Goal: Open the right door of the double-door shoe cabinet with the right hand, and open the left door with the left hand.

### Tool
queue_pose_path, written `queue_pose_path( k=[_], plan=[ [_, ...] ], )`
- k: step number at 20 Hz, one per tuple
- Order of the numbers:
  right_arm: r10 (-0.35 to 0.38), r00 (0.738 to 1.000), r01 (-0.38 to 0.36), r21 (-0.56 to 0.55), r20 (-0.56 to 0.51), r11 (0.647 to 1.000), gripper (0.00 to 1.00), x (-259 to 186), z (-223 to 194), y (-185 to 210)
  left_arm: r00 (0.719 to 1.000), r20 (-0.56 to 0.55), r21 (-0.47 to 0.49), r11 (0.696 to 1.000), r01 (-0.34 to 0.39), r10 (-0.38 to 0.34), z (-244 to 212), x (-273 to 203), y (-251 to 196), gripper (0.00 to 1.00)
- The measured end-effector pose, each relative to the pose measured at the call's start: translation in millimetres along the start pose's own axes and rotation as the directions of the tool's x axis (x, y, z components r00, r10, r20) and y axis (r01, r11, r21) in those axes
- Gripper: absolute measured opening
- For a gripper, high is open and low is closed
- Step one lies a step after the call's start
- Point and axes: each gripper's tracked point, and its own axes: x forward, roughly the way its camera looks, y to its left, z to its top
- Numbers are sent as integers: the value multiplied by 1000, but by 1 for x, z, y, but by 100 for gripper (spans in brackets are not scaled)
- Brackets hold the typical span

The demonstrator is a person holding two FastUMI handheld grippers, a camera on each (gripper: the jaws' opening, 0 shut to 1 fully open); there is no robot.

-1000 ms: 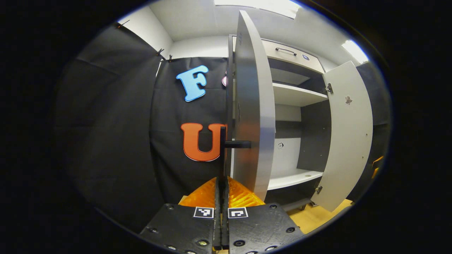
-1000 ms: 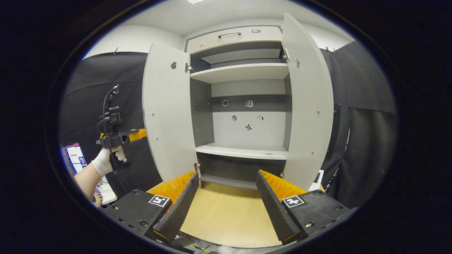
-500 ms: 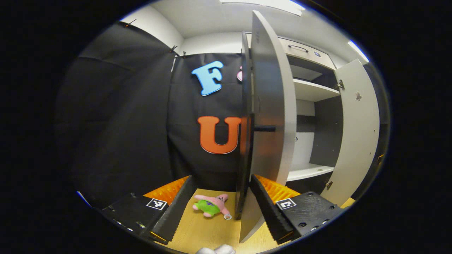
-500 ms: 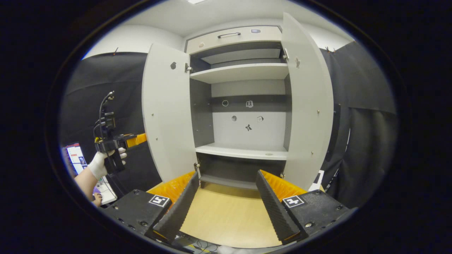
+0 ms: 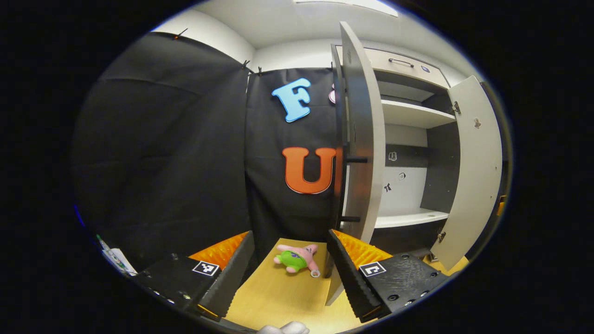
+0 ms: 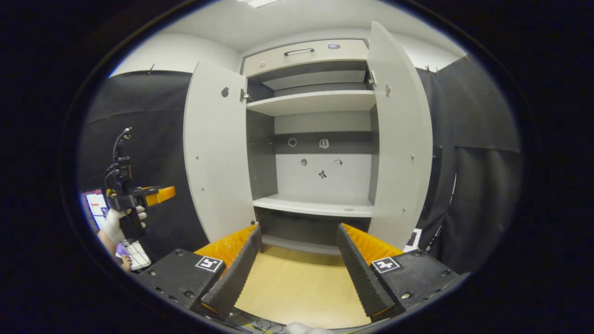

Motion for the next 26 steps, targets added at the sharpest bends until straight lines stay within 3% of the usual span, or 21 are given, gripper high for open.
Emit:
queue_pose_path(
  k=[3,12,19,26],
  plan=[
    [-21,1000,21,-4,18,1000,100,-3,7,-5,999,17,49,998,-29,28,17,-6,4,94],
    [-115,991,115,1,64,993,100,-12,28,-32,990,117,30,997,73,-76,57,-10,-53,93],
    [-177,981,177,4,80,984,100,-19,32,-44,981,92,108,981,160,-170,41,-17,-89,95],
    [-249,965,247,33,88,969,100,-27,31,-54,983,60,123,979,166,-174,25,-25,-92,95]
  ],
)
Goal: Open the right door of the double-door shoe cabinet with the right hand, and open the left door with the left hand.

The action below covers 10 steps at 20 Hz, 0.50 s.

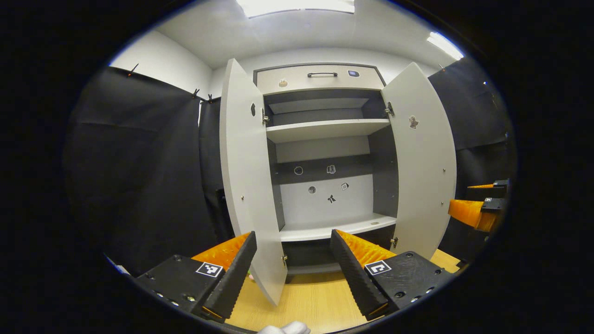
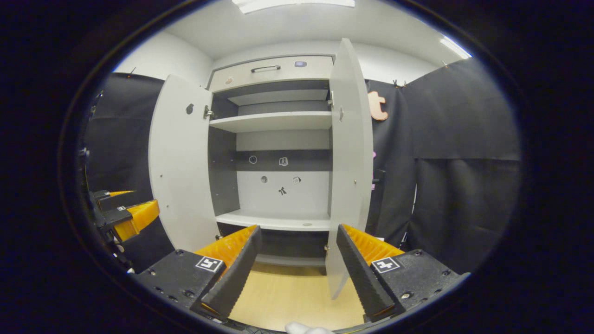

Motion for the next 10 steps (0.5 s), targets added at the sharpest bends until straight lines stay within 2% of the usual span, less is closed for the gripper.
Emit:
queue_pose_path(
  k=[1,2,3,10],
  plan=[
    [-6,1000,6,5,2,1000,100,-1,1,-1,1000,-3,-3,1000,4,-4,-1,-1,-1,95],
    [-11,1000,11,8,5,1000,100,-2,2,-1,1000,0,-7,1000,6,-6,-1,-2,-1,100],
    [-15,1000,15,9,11,1000,100,-2,3,-1,1000,1,-8,1000,7,-7,-1,-1,-2,95],
    [-24,1000,24,4,15,1000,100,-5,3,4,1000,6,-15,1000,14,-14,-1,-3,-1,95]
  ],
)
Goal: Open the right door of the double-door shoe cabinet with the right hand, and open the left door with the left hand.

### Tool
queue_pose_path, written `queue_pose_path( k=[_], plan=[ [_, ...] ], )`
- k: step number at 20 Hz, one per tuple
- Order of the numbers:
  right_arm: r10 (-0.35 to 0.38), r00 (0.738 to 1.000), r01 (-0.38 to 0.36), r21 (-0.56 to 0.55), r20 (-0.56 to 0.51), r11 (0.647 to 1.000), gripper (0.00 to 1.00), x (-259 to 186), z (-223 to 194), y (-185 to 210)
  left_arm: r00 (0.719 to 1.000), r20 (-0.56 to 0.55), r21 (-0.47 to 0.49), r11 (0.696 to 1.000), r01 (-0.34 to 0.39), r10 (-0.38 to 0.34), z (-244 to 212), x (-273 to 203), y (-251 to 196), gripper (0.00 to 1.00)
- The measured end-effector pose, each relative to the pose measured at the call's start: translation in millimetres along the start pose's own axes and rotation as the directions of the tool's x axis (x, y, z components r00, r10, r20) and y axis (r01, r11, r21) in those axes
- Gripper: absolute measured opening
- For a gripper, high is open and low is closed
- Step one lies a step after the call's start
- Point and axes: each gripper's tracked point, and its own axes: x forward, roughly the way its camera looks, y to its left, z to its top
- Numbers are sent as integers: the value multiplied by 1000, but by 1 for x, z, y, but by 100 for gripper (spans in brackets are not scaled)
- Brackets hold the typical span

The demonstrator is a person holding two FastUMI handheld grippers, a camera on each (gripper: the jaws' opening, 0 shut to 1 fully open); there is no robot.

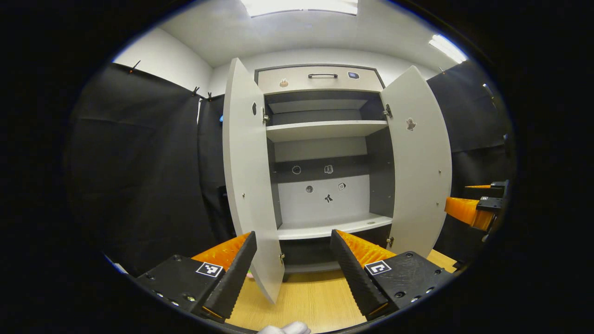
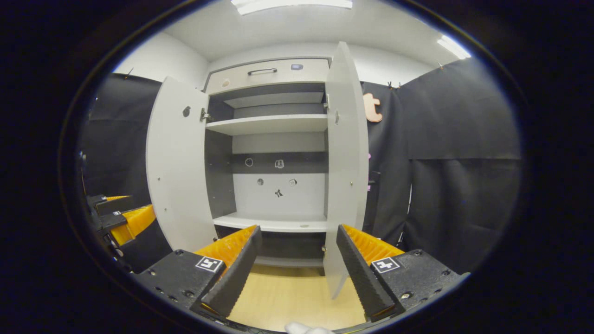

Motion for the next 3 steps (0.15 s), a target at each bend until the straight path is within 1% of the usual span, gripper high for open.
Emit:
queue_pose_path(
  k=[3],
  plan=[
    [5,1000,-5,-2,-3,1000,100,0,-1,4,1000,-3,-7,1000,6,-6,-1,0,-1,95]
  ],
)
